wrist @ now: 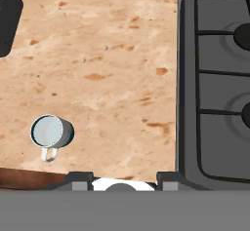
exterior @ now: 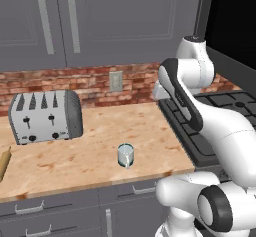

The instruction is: Pick the mug from the counter and place it inside the microwave. Then close the microwave.

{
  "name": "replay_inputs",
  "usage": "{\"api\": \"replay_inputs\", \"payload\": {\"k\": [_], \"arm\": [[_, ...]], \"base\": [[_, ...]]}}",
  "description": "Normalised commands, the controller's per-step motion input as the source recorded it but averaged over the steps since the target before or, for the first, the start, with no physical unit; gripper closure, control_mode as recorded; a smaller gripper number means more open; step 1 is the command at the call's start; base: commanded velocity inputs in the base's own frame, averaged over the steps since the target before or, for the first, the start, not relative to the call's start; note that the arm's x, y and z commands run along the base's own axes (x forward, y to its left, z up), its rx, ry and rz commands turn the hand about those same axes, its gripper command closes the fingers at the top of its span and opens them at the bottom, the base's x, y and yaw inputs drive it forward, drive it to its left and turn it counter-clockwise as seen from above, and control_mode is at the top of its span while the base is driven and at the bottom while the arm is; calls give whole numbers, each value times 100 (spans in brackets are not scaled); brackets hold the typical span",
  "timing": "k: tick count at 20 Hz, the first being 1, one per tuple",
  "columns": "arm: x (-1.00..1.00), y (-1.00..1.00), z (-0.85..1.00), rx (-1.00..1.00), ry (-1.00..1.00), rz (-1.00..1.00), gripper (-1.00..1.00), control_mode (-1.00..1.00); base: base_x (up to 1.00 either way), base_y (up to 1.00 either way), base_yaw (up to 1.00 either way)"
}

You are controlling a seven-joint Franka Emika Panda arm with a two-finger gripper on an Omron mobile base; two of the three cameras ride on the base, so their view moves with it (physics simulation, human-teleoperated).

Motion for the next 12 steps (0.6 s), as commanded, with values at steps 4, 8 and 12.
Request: {"api": "replay_inputs", "payload": {"k": [4,8,12], "arm": [[0,9,-6,0,2,2,-100,-100],[0,25,-16,-1,4,2,-100,-100],[-2,32,-36,0,6,0,-100,-100]], "base": [[0,0,0],[0,0,0],[0,0,0]]}}
